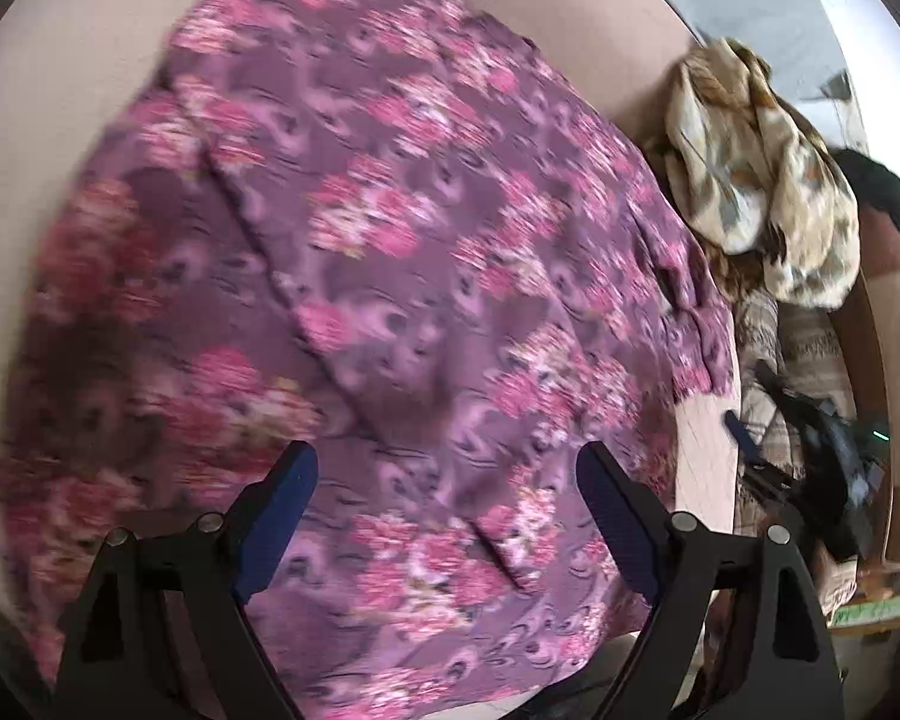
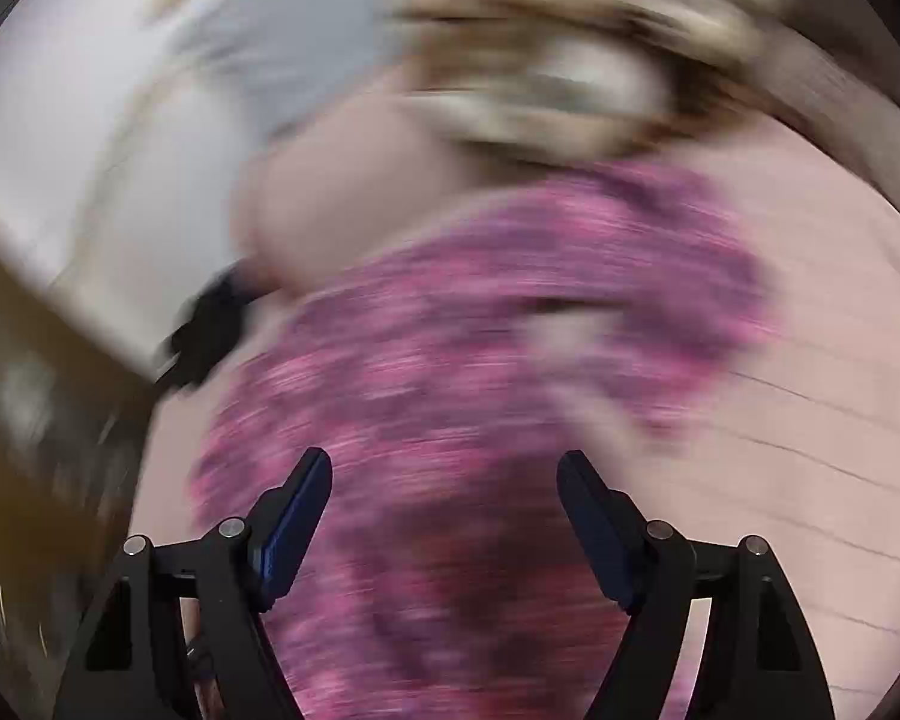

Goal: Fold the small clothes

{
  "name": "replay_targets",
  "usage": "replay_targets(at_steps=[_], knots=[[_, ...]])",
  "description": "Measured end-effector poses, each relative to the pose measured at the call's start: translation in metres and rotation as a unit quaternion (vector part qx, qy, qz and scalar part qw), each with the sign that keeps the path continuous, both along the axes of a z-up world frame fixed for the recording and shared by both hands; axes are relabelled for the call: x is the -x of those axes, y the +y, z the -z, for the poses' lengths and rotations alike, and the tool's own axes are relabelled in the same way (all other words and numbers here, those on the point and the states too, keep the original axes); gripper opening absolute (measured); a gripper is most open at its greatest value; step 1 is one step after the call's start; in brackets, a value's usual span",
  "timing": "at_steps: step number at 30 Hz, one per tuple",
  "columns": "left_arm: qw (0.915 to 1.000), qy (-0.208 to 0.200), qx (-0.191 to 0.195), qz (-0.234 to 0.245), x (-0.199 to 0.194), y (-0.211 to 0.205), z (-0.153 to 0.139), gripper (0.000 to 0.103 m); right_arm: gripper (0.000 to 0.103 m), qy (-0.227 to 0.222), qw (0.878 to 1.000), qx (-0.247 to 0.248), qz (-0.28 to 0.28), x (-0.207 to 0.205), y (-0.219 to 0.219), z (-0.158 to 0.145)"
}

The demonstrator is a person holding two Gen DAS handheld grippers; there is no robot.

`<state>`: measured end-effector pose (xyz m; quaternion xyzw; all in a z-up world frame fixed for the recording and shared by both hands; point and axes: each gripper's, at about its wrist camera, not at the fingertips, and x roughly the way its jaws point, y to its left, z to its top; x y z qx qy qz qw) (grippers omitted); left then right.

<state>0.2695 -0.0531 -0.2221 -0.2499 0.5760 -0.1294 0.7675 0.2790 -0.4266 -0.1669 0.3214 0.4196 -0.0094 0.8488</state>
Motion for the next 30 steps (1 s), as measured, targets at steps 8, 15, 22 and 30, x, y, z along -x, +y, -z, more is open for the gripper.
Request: replay_targets(at_steps=[8, 15, 22, 30], knots=[[0.9986, -0.021, -0.030, 0.039, 0.000, -0.023, -0.013, 0.087, 0.012, 0.049, 0.997, -0.021, 0.056, -0.052, -0.072, 0.066], [0.9992, -0.031, -0.024, -0.003, 0.004, 0.021, -0.036, 0.087, 0.012, -0.080, 0.996, 0.035, 0.005, -0.034, -0.002, -0.068], [0.9961, -0.035, -0.023, -0.078, 0.019, 0.090, -0.044, 0.087, 0.012, -0.134, 0.965, -0.015, -0.225, -0.023, 0.143, -0.099], [0.9937, -0.004, -0.035, -0.106, 0.016, 0.123, -0.019, 0.087, 0.025, 0.056, 0.945, -0.048, -0.318, -0.018, 0.234, 0.057]])
